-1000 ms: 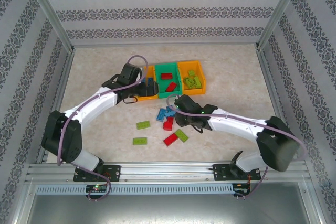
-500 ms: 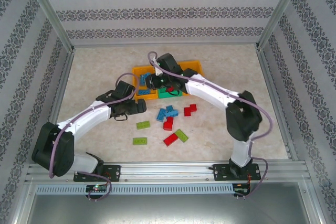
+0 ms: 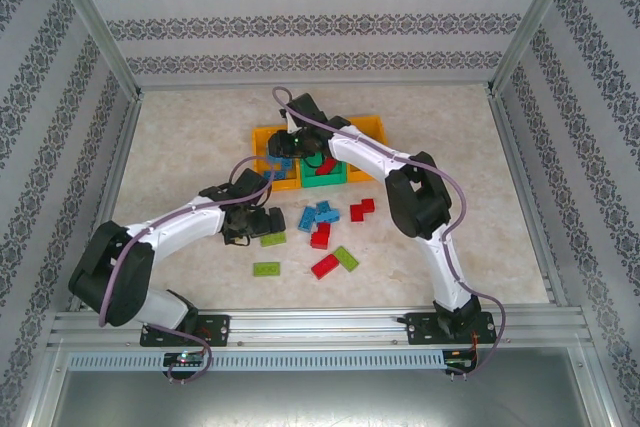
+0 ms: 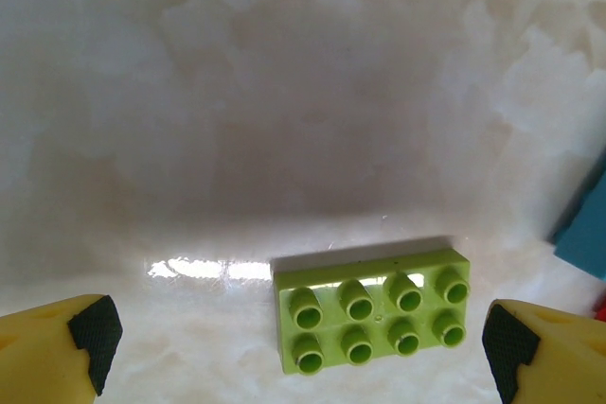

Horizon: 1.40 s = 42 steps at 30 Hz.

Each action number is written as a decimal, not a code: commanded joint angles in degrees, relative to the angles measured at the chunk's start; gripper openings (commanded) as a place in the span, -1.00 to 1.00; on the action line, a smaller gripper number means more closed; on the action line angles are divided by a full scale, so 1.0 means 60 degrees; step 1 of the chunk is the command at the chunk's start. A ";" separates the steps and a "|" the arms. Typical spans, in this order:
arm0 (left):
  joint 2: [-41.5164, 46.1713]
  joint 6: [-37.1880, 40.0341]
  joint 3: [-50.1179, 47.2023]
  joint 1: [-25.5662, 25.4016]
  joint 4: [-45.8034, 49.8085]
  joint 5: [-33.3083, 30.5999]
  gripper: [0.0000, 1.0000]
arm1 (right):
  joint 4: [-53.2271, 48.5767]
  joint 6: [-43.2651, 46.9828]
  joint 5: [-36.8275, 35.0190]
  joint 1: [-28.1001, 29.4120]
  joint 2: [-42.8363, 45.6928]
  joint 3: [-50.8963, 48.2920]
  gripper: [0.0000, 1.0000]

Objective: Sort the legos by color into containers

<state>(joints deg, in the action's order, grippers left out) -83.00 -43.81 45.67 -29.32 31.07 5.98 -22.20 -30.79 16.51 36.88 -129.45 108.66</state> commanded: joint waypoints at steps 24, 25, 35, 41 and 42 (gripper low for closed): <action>-0.1782 -0.1195 0.1309 -0.1221 0.1309 -0.0541 0.98 | 0.1016 -0.0114 -0.0652 -0.0517 0.3113 -0.3077 0.43; -0.1851 -0.1187 0.1345 -0.1243 0.1362 -0.0556 0.97 | 0.1068 -0.0122 -0.0665 -0.0550 0.3202 -0.3194 0.43; -0.2535 -0.1033 0.1723 -0.1353 0.1806 -0.0732 0.86 | 0.1435 -0.0098 -0.0844 -0.1049 0.4194 -0.4470 0.47; -0.2746 -0.0976 0.1822 -0.1368 0.1827 -0.0803 0.71 | 0.1626 -0.0119 -0.0831 -0.1381 0.4695 -0.5208 0.49; -0.2763 -0.0960 0.1816 -0.1368 0.1809 -0.0819 0.67 | 0.1659 -0.0122 -0.0833 -0.1450 0.4766 -0.5359 0.49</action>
<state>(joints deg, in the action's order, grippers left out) -97.60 -50.06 56.51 -36.77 40.45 1.87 -13.76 -31.38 12.58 29.15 -103.28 78.43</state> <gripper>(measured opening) 0.844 0.746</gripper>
